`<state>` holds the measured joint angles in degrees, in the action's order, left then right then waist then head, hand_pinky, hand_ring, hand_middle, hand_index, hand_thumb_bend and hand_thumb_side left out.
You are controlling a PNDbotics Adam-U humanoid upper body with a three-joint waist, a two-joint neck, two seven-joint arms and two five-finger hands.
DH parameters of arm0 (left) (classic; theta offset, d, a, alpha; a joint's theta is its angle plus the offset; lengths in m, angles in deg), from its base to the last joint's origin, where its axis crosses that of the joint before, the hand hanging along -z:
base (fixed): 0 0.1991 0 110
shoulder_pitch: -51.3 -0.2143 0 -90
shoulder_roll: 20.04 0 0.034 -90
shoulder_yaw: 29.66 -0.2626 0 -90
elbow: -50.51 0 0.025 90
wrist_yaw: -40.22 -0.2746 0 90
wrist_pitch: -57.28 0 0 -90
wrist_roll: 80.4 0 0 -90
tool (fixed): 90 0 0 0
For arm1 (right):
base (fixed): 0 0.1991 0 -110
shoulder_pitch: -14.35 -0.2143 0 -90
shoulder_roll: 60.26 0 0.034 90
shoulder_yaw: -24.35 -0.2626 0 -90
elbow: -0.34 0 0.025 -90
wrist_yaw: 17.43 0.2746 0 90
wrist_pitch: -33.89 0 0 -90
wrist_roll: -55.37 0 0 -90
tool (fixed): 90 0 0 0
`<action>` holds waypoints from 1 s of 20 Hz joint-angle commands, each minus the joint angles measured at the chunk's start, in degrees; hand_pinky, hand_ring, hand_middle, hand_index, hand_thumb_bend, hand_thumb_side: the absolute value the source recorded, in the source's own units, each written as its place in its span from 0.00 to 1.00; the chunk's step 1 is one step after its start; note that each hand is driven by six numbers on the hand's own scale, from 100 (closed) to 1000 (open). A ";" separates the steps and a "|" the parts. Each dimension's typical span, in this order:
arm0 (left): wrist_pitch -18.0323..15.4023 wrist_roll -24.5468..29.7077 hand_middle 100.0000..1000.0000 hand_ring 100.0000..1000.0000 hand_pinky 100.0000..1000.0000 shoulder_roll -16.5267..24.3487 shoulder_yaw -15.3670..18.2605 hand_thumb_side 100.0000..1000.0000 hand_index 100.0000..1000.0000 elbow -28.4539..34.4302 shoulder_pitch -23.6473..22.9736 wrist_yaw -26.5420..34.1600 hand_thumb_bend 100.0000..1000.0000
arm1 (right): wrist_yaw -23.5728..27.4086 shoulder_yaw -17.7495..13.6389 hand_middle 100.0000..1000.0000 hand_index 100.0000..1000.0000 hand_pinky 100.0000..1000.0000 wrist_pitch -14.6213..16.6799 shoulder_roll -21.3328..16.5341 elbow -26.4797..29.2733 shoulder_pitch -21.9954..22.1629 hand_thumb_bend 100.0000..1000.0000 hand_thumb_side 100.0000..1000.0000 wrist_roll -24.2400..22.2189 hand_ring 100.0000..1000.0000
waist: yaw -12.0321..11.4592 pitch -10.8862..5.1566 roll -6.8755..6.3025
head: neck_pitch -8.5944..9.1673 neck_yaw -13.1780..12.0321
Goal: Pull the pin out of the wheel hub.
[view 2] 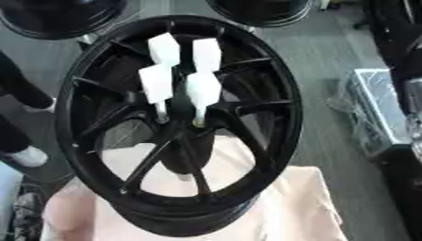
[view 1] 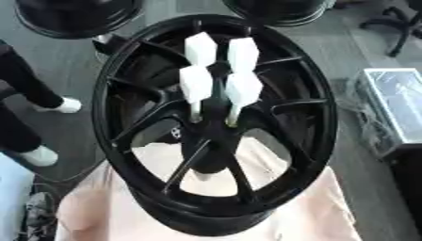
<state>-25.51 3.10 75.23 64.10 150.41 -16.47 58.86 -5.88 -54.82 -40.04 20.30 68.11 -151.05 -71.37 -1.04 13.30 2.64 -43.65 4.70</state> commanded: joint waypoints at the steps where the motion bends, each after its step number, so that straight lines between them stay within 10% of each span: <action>1: -0.06 -0.13 0.76 0.80 0.68 2.01 0.65 0.60 0.81 0.69 0.54 -0.02 0.00 | 0.61 4.19 0.78 0.91 0.89 3.29 -1.62 6.01 -0.51 0.47 0.39 -3.25 0.76 | 0.17 -0.92 -0.22 | 0.80 -0.22; 7: 0.04 0.06 0.76 0.80 0.68 2.27 0.46 0.61 0.81 0.51 0.58 -0.06 0.00 | -3.92 9.30 0.76 0.87 0.86 8.34 -4.38 15.39 3.71 0.46 0.43 -9.24 0.75 | 0.21 -0.73 -0.05 | 0.96 -0.74; 20: 0.11 0.21 0.76 0.80 0.68 2.33 0.36 0.61 0.80 0.31 0.70 -0.07 0.00 | -15.32 12.58 0.72 0.85 0.83 6.51 -5.28 15.71 7.74 0.57 0.26 -15.22 0.72 | -0.12 -0.61 0.13 | 1.45 -1.48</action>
<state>-25.38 3.24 75.93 64.05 150.06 -16.46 58.85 -20.01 -41.97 -36.88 16.17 84.02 -142.42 -83.13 -1.18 13.52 3.01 -42.92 3.37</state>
